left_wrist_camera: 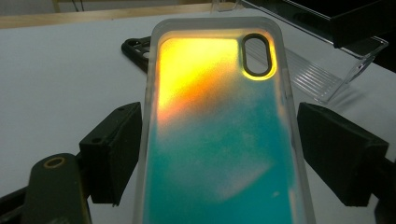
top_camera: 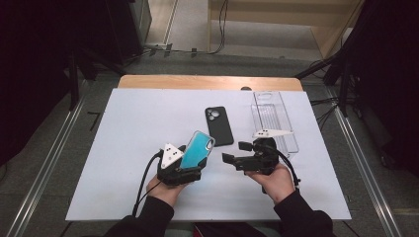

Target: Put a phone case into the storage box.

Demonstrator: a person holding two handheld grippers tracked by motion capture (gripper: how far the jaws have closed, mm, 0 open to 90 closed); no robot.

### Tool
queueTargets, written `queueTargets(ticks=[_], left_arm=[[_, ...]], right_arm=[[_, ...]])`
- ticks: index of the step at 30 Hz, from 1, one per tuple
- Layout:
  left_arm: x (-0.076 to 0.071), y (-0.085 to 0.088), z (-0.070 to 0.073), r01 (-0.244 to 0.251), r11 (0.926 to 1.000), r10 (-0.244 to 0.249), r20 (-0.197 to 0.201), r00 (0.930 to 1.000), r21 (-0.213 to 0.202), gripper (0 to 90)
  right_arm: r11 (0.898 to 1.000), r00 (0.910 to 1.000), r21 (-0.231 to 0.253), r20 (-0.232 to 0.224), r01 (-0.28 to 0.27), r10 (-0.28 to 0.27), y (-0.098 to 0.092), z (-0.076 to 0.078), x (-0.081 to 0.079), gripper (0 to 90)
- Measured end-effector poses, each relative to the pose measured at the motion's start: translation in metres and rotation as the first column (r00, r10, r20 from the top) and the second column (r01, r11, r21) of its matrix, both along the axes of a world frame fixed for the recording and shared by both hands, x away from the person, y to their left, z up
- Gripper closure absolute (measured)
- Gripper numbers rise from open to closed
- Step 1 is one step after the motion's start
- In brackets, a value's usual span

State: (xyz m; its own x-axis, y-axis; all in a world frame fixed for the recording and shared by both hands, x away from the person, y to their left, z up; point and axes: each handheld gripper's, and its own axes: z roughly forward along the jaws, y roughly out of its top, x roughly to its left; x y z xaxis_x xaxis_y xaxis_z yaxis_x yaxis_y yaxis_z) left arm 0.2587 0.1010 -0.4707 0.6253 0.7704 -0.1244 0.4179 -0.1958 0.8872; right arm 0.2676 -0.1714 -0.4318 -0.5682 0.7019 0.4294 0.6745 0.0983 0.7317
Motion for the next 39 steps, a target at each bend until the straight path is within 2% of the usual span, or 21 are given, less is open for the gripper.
queueTargets(ticks=[6, 10, 12, 14, 18, 22, 26, 30, 32, 33, 34, 36, 37, 38, 39], left_arm=[[-0.004, -0.003, -0.004, -0.002, 1.0000, 0.002, 0.021, 0.9998, -0.007, 16.8], [-0.006, -0.007, -0.007, 0.013, 0.9998, -0.012, 0.040, 0.9991, -0.016, 16.8], [-0.008, -0.009, -0.007, 0.016, 0.9996, -0.015, 0.048, 0.9987, -0.021, 16.7], [-0.009, -0.009, -0.007, 0.016, 0.9994, -0.015, 0.052, 0.9986, -0.031, 16.8], [-0.013, -0.011, -0.006, 0.002, 0.9982, 0.003, 0.085, 0.9963, -0.059, 16.8], [-0.014, -0.012, -0.005, -0.005, 0.9969, 0.011, 0.072, 0.9973, -0.078, 16.8], [-0.017, -0.012, -0.003, -0.015, 0.9961, 0.022, 0.080, 0.9966, -0.087, 16.8], [-0.018, -0.013, -0.002, -0.026, 0.9955, 0.034, 0.089, 0.9955, -0.091, 16.7], [-0.019, -0.012, -0.002, -0.032, 0.9947, 0.039, 0.077, 0.9963, -0.097, 16.7], [-0.019, -0.013, -0.001, -0.032, 0.9943, 0.039, 0.072, 0.9966, -0.102, 16.7], [-0.019, -0.013, -0.001, -0.032, 0.9943, 0.039, 0.072, 0.9966, -0.102, 16.8], [-0.020, -0.013, -0.001, -0.030, 0.9944, 0.037, 0.068, 0.9970, -0.102, 16.7], [-0.020, -0.014, -0.001, -0.034, 0.9933, 0.041, 0.056, 0.9976, -0.110, 16.7], [-0.020, -0.014, -0.001, -0.034, 0.9933, 0.041, 0.056, 0.9976, -0.110, 16.7], [-0.020, -0.014, 0.000, -0.035, 0.9934, 0.041, 0.055, 0.9976, -0.109, 16.7]], right_arm=[[0.999, 0.9999, 0.050, -0.013, 0.005, -0.005, 0.009, 0.003, 0.007, 13.3], [0.998, 1.0000, 0.055, -0.009, 0.000, 0.001, 0.014, 0.003, 0.010, 13.3], [0.998, 0.9998, 0.059, -0.021, -0.005, 0.006, 0.018, 0.002, 0.014, 13.3], [0.998, 0.9997, 0.061, -0.024, -0.006, 0.008, 0.019, 0.002, 0.015, 13.3], [0.997, 0.9993, 0.079, -0.036, -0.007, 0.010, 0.024, 0.001, 0.020, 13.4], [0.995, 0.9986, 0.098, -0.051, -0.011, 0.016, 0.028, 0.001, 0.025, 18.2], [0.994, 0.9984, 0.111, -0.055, -0.007, 0.013, 0.031, 0.000, 0.028, 20.3], [0.991, 0.9956, 0.131, -0.093, -0.005, 0.018, 0.035, -0.001, 0.032, 28.2], [0.990, 0.9944, 0.138, -0.105, -0.001, 0.015, 0.036, -0.001, 0.033, 30.4], [0.987, 0.9910, 0.158, -0.133, 0.004, 0.017, 0.036, -0.002, 0.036, 36.2], [0.987, 0.9891, 0.162, -0.146, 0.007, 0.017, 0.037, -0.002, 0.037, 38.0], [0.986, 0.9884, 0.164, -0.152, 0.013, 0.012, 0.037, -0.002, 0.038, 41.5], [0.986, 0.9853, 0.163, -0.170, 0.021, 0.008, 0.038, -0.002, 0.039, 50.4], [0.986, 0.9853, 0.163, -0.170, 0.021, 0.008, 0.038, -0.002, 0.039, 50.4], [0.985, 0.9800, 0.168, -0.199, 0.028, 0.006, 0.038, -0.002, 0.040, 61.1]])
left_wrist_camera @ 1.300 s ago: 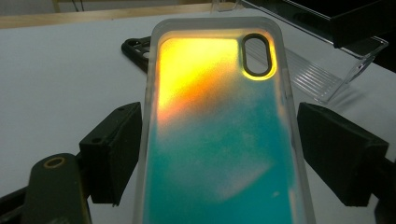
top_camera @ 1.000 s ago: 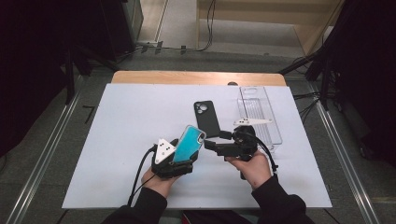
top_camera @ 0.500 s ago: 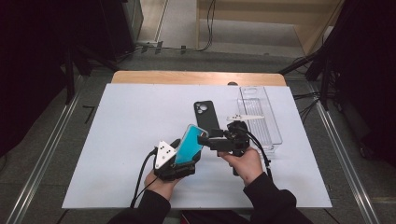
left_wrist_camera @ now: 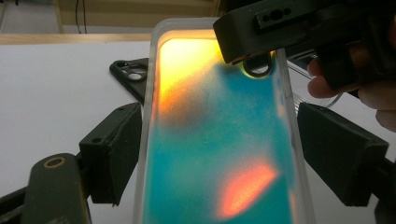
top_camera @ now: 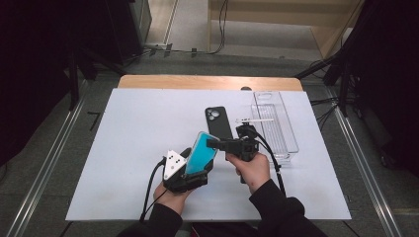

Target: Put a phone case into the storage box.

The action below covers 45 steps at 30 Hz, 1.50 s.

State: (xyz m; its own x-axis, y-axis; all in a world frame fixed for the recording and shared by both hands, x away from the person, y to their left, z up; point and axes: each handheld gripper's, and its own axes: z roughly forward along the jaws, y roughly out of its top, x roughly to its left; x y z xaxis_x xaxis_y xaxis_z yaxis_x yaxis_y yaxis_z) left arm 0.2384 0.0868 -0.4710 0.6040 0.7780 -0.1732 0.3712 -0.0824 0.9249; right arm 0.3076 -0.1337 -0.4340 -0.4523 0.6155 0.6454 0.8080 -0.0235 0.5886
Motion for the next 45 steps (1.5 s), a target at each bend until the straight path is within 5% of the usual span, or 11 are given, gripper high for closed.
queueTargets(ticks=[4, 13, 19, 27, 28, 35, 37, 38, 39, 42, 45], left_arm=[[-0.001, -0.001, 0.000, -0.002, 0.9999, 0.002, 0.008, 1.0000, 0.016, 16.7], [-0.002, -0.002, 0.002, 0.005, 0.9996, -0.005, 0.032, 0.9995, 0.028, 16.6], [0.002, -0.003, 0.006, 0.043, 0.9988, -0.042, -0.012, 0.9990, 0.025, 16.0], [0.004, -0.005, 0.013, 0.082, 0.9938, -0.077, -0.072, 0.9944, 0.075, 15.1], [0.004, -0.006, 0.014, 0.086, 0.9916, -0.075, -0.111, 0.9910, 0.096, 15.1], [0.007, -0.004, 0.019, 0.145, 0.9842, -0.123, -0.192, 0.9737, 0.102, 15.2], [0.008, -0.003, 0.020, 0.154, 0.9830, -0.132, -0.203, 0.9702, 0.099, 15.2], [0.011, -0.003, 0.021, 0.164, 0.9822, -0.137, -0.246, 0.9595, 0.092, 15.2], [0.011, -0.003, 0.021, 0.164, 0.9822, -0.137, -0.246, 0.9595, 0.092, 15.2], [0.016, -0.002, 0.024, 0.190, 0.9738, -0.146, -0.293, 0.9448, 0.126, 15.3], [0.019, 0.000, 0.026, 0.205, 0.9723, -0.161, -0.316, 0.9350, 0.112, 15.3]], right_arm=[[1.000, 0.9999, 0.026, -0.014, -0.002, 0.003, -0.001, 0.001, 0.000, 74.3], [0.999, 0.9995, 0.047, -0.031, -0.008, 0.010, -0.001, 0.007, -0.002, 76.9], [0.999, 0.9995, 0.050, -0.023, -0.022, 0.023, -0.003, 0.011, -0.003, 77.0], [1.000, 0.9998, 0.015, 0.005, -0.019, 0.019, -0.006, 0.015, -0.003, 77.0], [1.000, 0.9998, -0.009, 0.020, -0.009, 0.009, -0.009, 0.016, -0.003, 77.0], [0.991, 0.9921, -0.131, 0.123, -0.010, 0.027, -0.011, 0.020, -0.007, 77.0], [0.991, 0.9914, -0.136, 0.128, -0.007, 0.025, -0.011, 0.021, -0.007, 77.0], [0.990, 0.9901, -0.138, 0.137, -0.012, 0.031, -0.013, 0.021, -0.008, 77.0], [0.990, 0.9894, -0.138, 0.141, -0.012, 0.032, -0.014, 0.022, -0.008, 77.0], [0.989, 0.9857, -0.149, 0.162, -0.021, 0.045, -0.017, 0.022, -0.009, 77.0], [0.986, 0.9811, -0.165, 0.185, -0.026, 0.057, -0.018, 0.023, -0.010, 77.0]])
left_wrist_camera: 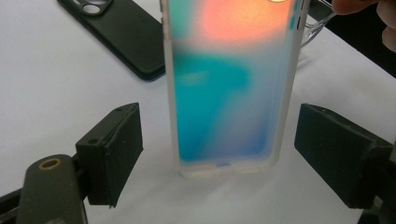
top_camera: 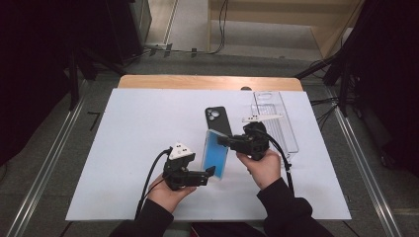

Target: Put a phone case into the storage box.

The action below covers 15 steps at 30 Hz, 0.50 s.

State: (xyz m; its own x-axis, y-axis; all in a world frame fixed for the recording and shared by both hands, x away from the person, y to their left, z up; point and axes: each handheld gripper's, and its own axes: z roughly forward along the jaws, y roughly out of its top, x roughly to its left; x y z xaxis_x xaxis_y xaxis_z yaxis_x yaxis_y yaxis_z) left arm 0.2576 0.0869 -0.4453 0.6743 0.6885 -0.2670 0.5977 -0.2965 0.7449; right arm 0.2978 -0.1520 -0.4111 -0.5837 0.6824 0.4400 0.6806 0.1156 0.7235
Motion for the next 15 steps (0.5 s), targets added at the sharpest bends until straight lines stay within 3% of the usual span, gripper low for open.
queueTargets(ticks=[1, 3, 11, 15], left_arm=[[0.003, 0.003, 0.002, 0.021, 0.9997, -0.022, -0.028, 0.9994, -0.012, 15.3], [0.006, 0.007, 0.003, 0.038, 0.9990, -0.039, -0.045, 0.9983, -0.022, 15.3], [0.013, 0.015, 0.011, 0.094, 0.9953, -0.095, -0.061, 0.9936, -0.025, 16.7], [0.016, 0.020, 0.016, 0.127, 0.9917, -0.128, -0.059, 0.9900, -0.023, 20.0]], right_arm=[[1.000, 0.9998, -0.004, 0.013, -0.012, 0.012, -0.002, 0.000, -0.001, 77.0], [1.000, 0.9995, -0.008, 0.022, -0.022, 0.022, -0.004, 0.001, -0.002, 76.9], [0.998, 0.9957, -0.023, 0.064, -0.066, 0.068, -0.007, 0.001, -0.004, 76.9], [0.994, 0.9889, -0.034, 0.103, -0.104, 0.107, -0.008, 0.002, -0.008, 76.8]])
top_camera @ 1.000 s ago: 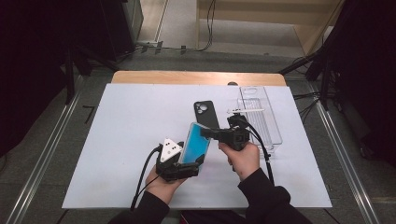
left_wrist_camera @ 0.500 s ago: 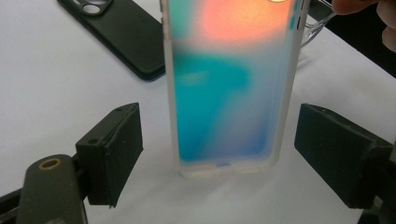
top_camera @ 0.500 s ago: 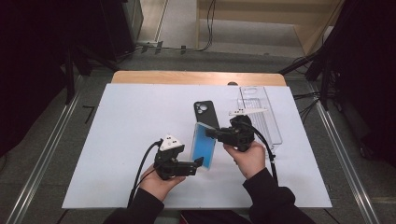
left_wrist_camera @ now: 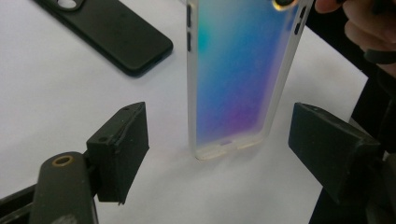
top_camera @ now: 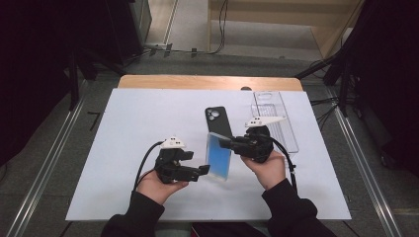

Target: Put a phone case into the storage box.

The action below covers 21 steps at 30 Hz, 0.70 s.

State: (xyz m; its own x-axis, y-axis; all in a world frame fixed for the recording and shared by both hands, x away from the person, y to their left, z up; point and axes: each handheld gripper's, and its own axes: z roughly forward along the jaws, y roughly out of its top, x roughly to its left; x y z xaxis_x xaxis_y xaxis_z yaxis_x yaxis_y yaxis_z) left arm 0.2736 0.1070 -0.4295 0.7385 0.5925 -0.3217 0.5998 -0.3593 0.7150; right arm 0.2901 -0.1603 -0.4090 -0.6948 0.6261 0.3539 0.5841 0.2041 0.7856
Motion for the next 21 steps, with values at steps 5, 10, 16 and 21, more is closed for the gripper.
queueTargets(ticks=[5, 10, 16, 21], left_arm=[[0.005, 0.005, 0.005, 0.038, 0.9990, -0.038, 0.007, 0.9993, -0.024, 22.9], [0.009, 0.007, 0.008, 0.063, 0.9980, -0.063, 0.013, 0.9979, -0.008, 28.7], [0.013, 0.010, 0.009, 0.121, 0.9916, -0.121, 0.009, 0.9926, -0.045, 28.9], [0.015, 0.010, 0.010, 0.165, 0.9849, -0.164, 0.017, 0.9863, -0.053, 30.4]], right_arm=[[0.999, 0.9986, 0.012, 0.028, -0.045, 0.044, -0.003, 0.001, -0.003, 76.8], [0.997, 0.9964, 0.007, 0.034, -0.078, 0.078, -0.005, 0.001, -0.004, 76.9], [0.987, 0.9866, 0.017, 0.042, -0.159, 0.158, -0.005, 0.002, -0.005, 76.8], [0.976, 0.9753, 0.004, 0.039, -0.218, 0.217, -0.002, 0.001, -0.007, 76.8]])
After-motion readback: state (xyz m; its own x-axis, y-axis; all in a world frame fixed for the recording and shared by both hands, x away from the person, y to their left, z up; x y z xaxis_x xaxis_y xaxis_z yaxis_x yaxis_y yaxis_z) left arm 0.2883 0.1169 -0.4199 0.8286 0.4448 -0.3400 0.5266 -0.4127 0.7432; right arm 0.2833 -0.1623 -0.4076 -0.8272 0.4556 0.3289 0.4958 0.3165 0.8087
